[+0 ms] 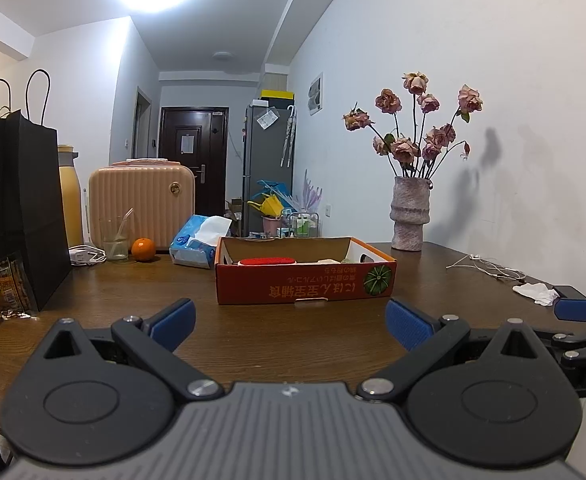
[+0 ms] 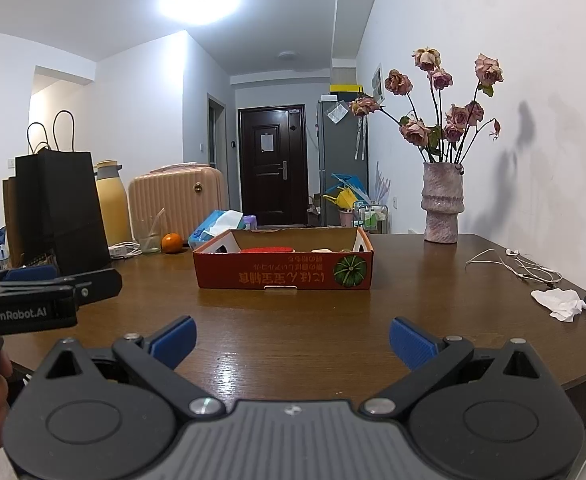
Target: Organize rigid objects
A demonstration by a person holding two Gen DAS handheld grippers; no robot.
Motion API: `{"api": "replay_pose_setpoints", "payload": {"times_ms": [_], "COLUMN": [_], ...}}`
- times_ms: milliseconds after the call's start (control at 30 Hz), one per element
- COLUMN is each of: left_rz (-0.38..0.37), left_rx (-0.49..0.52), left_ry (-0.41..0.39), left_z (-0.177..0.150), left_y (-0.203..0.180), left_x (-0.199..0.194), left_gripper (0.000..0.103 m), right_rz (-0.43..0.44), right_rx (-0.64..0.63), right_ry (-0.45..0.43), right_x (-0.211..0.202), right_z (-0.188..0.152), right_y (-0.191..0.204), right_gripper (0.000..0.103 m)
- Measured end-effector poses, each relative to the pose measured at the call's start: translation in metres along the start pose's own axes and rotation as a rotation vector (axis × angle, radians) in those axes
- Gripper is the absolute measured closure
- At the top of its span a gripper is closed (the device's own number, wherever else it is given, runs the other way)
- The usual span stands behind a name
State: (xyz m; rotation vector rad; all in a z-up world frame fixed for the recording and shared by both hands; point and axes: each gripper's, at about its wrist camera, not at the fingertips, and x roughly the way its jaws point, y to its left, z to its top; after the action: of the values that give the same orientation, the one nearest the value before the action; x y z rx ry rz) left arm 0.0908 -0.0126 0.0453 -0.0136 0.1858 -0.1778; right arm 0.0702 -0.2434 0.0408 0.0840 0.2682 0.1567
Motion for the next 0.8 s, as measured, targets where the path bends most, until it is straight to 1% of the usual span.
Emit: {"api": "replay_pose_setpoints", "payload": {"times_ms": [133,800], "left_rz": [-0.004,-0.009], "left_rx": [0.003,0.007], "left_ry": [0.001,0.000], "left_z": [-0.0009,-0.0014], "left_y": [0.0000,-0.0013], "left_x": [0.0001,-0.0001], "left_gripper": [0.000,0.000], "right_rz": [-0.013,-0.018], "right_rx": [-0.018,-0.015], "right_ry": [-0.006,-0.009], "right_x": [-0.0003,-0.0012], "right_z": [-0.0011,-0.0016], "right_y": [0.0019,0.0008], "right_gripper": [0.000,0.000]}}
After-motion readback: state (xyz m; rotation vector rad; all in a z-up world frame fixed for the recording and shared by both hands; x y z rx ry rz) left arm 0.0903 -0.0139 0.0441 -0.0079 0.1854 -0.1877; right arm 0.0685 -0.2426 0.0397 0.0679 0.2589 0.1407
